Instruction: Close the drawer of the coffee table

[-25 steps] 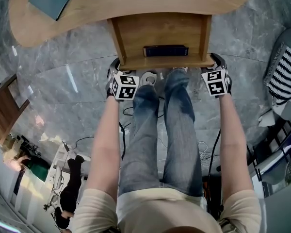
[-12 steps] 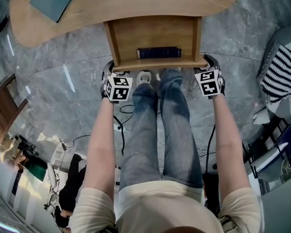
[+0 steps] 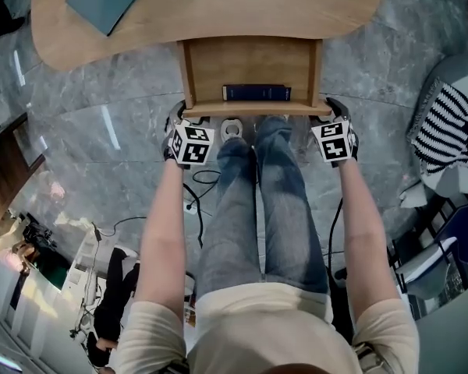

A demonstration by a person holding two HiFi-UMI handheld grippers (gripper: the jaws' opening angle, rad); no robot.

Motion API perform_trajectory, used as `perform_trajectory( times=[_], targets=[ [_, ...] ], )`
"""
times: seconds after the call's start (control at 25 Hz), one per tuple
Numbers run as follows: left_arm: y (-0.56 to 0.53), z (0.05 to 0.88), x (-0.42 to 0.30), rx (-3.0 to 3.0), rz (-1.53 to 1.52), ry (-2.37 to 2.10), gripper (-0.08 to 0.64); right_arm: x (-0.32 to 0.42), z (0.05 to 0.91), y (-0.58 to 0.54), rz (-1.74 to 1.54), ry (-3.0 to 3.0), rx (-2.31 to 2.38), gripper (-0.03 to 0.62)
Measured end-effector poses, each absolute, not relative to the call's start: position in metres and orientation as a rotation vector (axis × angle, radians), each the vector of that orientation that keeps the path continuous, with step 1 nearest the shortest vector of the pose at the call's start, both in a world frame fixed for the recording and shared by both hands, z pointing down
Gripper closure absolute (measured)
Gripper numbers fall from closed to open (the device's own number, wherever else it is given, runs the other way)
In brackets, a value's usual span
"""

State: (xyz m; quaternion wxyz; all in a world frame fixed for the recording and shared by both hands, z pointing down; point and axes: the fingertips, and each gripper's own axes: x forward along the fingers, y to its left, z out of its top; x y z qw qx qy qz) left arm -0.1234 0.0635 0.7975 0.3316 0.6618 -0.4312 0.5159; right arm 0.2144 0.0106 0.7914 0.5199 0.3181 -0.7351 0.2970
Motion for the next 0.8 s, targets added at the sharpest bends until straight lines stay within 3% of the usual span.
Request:
perform_trajectory(
  times=[0.8],
  targets=[
    [0.026, 0.794, -0.133, 1.757, 1.379, -1.122, 0.316, 0.207, 0.792, -0.022, 0.68, -1.772, 0.764, 0.354]
  ],
)
